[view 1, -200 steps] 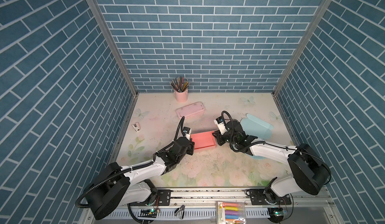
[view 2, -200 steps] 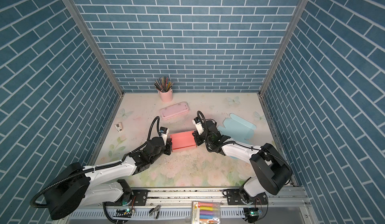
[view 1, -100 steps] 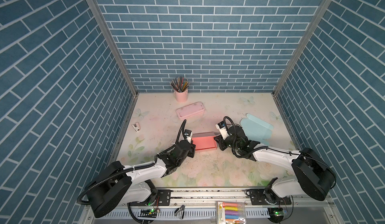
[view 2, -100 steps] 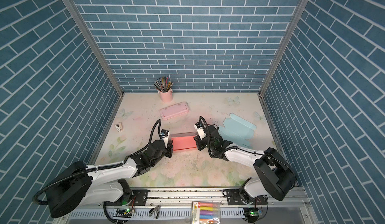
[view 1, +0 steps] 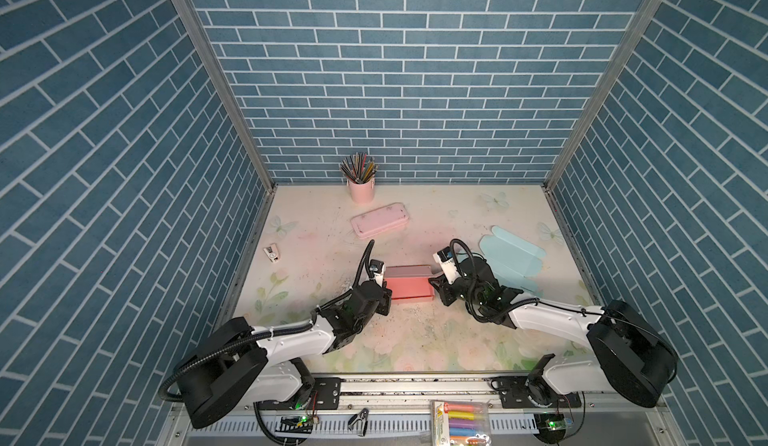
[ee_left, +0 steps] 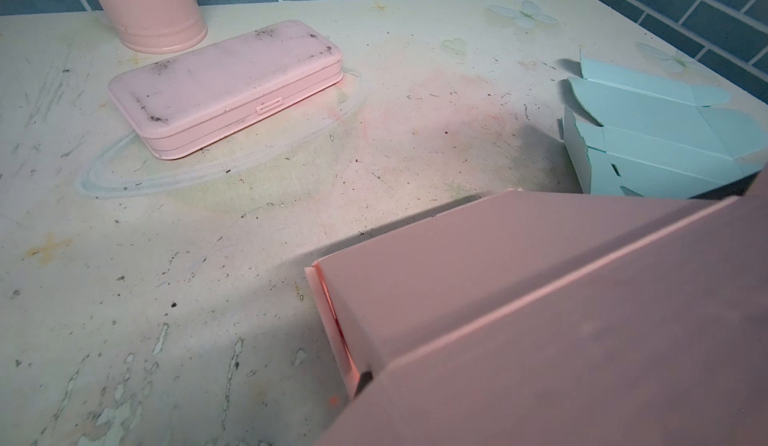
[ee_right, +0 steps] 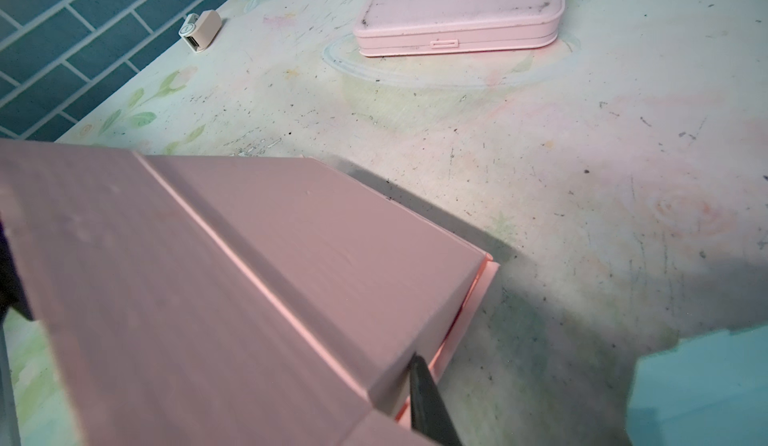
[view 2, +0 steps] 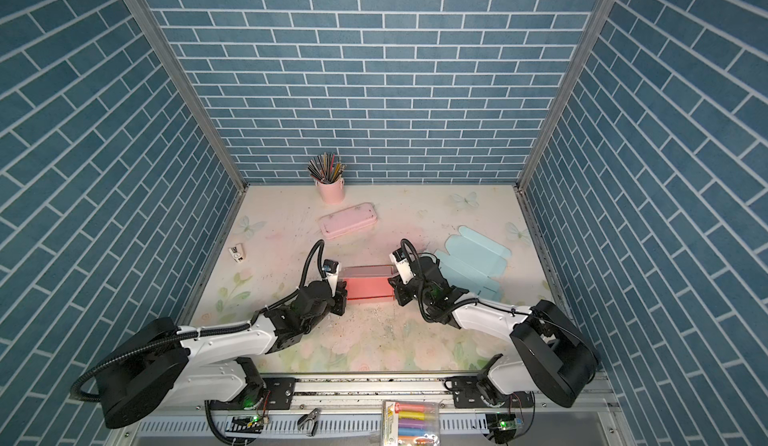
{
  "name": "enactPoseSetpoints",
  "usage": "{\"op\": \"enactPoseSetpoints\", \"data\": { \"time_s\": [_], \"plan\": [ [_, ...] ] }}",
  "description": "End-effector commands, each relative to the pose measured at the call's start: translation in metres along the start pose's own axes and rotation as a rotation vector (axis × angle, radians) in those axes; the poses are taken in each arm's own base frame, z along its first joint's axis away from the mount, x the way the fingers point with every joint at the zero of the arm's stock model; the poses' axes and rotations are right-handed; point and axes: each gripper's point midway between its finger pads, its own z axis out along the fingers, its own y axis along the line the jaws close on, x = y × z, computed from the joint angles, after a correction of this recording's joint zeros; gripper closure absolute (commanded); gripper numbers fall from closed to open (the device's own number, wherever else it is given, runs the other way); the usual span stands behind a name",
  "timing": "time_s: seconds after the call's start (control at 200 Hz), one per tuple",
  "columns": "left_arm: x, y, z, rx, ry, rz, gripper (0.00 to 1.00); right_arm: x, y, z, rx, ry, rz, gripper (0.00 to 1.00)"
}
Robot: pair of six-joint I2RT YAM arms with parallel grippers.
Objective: Fold the paper box
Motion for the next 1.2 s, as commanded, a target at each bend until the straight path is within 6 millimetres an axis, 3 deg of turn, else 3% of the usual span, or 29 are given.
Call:
{"op": "enactPoseSetpoints", "data": {
  "time_s": [0.0,0.415,0.685,0.855,1.02,1.195],
  "plan": [
    [0.017,-0.002,0.0,0.012,0.042,-0.01,0.98,-0.001,0.014,-0.004,-0.063,-0.018,0.011,0.8],
    [0.02,0.002,-0.001,-0.006,0.045,-0.007,0.98,0.008,0.014,-0.016,-0.063,-0.016,0.013,0.66],
    [0.02,0.003,-0.002,-0.012,0.037,-0.012,0.98,-0.007,0.017,-0.049,-0.038,-0.052,-0.034,0.63],
    [0.02,0.001,0.001,-0.01,0.042,-0.009,0.98,-0.026,0.027,-0.071,-0.049,-0.095,-0.075,0.62],
    [0.021,0.0,0.001,-0.012,0.046,-0.005,0.98,-0.07,0.042,-0.093,-0.05,-0.145,-0.085,0.59],
    [0.021,-0.001,0.0,-0.016,0.042,-0.006,0.98,-0.101,0.045,-0.093,-0.026,-0.141,-0.083,0.57]
  ]
}}
